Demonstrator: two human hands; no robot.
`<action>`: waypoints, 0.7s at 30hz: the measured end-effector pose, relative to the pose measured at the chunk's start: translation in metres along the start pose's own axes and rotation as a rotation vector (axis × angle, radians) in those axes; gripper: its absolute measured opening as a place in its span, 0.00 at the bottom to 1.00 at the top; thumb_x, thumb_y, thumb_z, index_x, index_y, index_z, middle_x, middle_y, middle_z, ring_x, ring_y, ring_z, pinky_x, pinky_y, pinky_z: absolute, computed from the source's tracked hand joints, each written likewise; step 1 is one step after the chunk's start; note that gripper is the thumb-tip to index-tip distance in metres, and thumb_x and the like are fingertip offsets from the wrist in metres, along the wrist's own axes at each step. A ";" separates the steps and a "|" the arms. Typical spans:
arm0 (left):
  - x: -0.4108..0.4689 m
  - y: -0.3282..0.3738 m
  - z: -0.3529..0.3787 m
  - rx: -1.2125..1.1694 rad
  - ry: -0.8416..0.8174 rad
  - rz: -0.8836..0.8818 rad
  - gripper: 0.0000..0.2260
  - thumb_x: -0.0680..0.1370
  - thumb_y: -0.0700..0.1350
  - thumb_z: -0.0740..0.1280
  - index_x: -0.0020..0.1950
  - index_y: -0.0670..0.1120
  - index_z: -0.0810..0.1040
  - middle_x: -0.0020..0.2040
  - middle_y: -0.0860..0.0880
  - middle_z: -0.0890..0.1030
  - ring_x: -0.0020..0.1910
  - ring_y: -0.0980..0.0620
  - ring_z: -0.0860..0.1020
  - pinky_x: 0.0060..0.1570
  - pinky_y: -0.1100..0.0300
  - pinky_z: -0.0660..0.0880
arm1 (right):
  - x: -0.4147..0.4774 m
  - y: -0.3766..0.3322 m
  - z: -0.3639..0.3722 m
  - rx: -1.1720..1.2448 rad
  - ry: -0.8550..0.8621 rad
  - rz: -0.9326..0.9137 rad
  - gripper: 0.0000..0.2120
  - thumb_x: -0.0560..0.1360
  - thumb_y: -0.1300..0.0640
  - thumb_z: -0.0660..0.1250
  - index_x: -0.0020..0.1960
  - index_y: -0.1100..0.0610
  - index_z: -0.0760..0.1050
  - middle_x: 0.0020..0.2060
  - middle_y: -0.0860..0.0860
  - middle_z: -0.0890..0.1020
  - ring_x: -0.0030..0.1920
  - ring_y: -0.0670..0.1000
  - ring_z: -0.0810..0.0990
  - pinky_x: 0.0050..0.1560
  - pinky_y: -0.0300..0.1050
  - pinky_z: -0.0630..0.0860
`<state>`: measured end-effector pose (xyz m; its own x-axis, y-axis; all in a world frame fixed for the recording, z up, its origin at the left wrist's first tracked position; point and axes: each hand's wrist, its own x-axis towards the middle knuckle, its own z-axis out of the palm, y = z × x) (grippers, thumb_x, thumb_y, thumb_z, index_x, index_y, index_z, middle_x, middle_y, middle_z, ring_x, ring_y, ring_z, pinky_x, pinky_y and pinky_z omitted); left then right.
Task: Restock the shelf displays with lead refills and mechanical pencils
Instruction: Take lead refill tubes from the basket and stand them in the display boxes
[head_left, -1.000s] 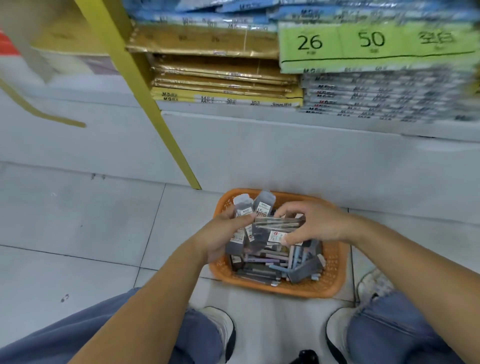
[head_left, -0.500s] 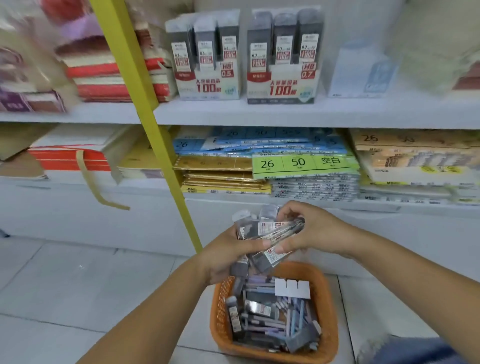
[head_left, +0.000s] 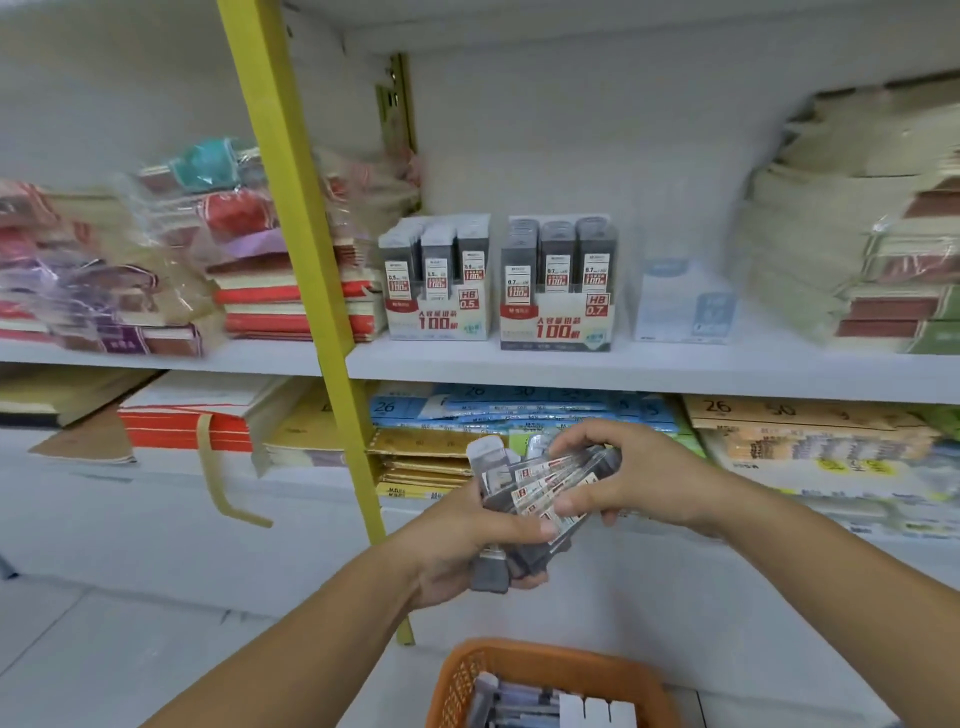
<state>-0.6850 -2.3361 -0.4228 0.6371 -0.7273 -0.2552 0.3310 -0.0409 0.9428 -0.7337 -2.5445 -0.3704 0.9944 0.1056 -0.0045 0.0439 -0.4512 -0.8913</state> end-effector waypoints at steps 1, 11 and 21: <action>0.003 -0.001 0.000 -0.009 0.027 0.010 0.28 0.68 0.40 0.81 0.65 0.46 0.76 0.57 0.40 0.84 0.57 0.41 0.83 0.43 0.51 0.81 | 0.001 0.000 0.000 0.008 0.020 -0.002 0.22 0.61 0.55 0.83 0.49 0.40 0.79 0.47 0.48 0.83 0.34 0.42 0.81 0.35 0.40 0.79; 0.011 -0.002 -0.009 -0.070 0.098 0.022 0.26 0.66 0.42 0.80 0.63 0.47 0.78 0.51 0.40 0.85 0.43 0.45 0.84 0.38 0.55 0.81 | 0.010 0.011 0.000 0.157 -0.012 0.010 0.16 0.69 0.57 0.77 0.53 0.45 0.78 0.52 0.45 0.81 0.43 0.50 0.85 0.36 0.46 0.81; 0.006 0.006 -0.009 -0.146 -0.077 -0.009 0.30 0.68 0.55 0.79 0.68 0.49 0.76 0.61 0.41 0.83 0.56 0.41 0.84 0.51 0.43 0.82 | 0.011 0.000 -0.015 0.016 -0.157 0.003 0.15 0.71 0.56 0.75 0.55 0.43 0.78 0.45 0.51 0.86 0.32 0.46 0.79 0.37 0.43 0.79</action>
<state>-0.6729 -2.3344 -0.4206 0.5803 -0.7779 -0.2411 0.4379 0.0484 0.8977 -0.7217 -2.5572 -0.3638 0.9672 0.2423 -0.0770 0.0381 -0.4374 -0.8985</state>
